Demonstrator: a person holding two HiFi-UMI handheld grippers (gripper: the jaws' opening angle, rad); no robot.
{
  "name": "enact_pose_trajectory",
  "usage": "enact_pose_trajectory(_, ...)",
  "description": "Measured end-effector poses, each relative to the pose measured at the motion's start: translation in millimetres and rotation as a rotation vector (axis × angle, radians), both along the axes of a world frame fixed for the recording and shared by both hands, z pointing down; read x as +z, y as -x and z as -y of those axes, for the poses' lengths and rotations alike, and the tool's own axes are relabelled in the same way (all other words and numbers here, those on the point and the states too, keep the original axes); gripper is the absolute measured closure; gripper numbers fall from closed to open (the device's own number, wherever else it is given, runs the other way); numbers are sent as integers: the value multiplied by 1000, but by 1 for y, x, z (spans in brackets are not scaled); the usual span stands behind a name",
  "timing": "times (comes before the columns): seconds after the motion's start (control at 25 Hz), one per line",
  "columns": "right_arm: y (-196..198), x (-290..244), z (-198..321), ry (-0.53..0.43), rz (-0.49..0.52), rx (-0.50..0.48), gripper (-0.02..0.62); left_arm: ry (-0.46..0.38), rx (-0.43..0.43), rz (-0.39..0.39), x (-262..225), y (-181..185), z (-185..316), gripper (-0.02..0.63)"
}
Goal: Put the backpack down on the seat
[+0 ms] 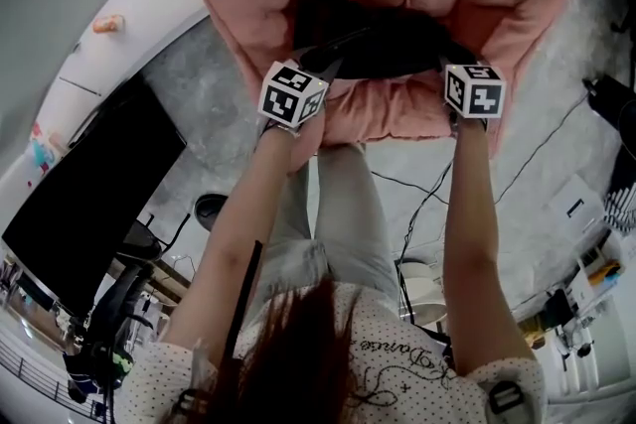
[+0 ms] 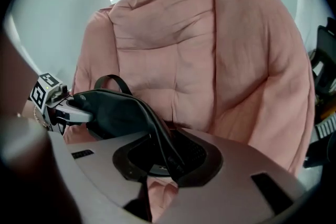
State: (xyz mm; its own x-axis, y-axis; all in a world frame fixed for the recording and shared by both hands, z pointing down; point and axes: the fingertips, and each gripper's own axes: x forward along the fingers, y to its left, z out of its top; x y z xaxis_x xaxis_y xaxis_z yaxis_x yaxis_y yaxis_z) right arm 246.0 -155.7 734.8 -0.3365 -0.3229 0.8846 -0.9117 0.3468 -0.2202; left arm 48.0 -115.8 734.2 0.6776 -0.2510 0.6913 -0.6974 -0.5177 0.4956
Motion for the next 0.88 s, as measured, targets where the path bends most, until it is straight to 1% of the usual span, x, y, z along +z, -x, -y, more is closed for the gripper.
enact_pose_trajectory(0.16, -3, 12, 4, -9, -6, 24, 495, 1, -24, -8, 4, -3, 3, 566)
enact_pose_trajectory(0.32, -1, 19, 7, 9, 17, 19, 495, 38, -48, -80, 3, 1, 6, 553)
enact_pose_trajectory(0.4, -1, 22, 9, 16, 22, 7, 494, 42, -46, -91, 1, 3, 8, 538)
enact_pose_trajectory(0.52, -2, 23, 12, 13, 19, 10, 491, -2, -74, -102, -10, 11, 15, 479)
enact_pose_trajectory(0.6, -1, 21, 14, 8, 19, 17, 488, -29, -102, -119, -22, 20, 22, 455)
enact_pose_trajectory(0.64, 0, 18, 15, 3, 19, 20, 488, -42, -101, -120, -28, 24, 23, 438)
enact_pose_trajectory(0.76, -1, 12, 14, 19, 33, 43, 488, -99, -81, -94, -42, 30, 26, 437)
enact_pose_trajectory(0.88, -2, 9, 10, 36, 42, 55, 488, -156, -98, -67, -58, 38, 29, 432)
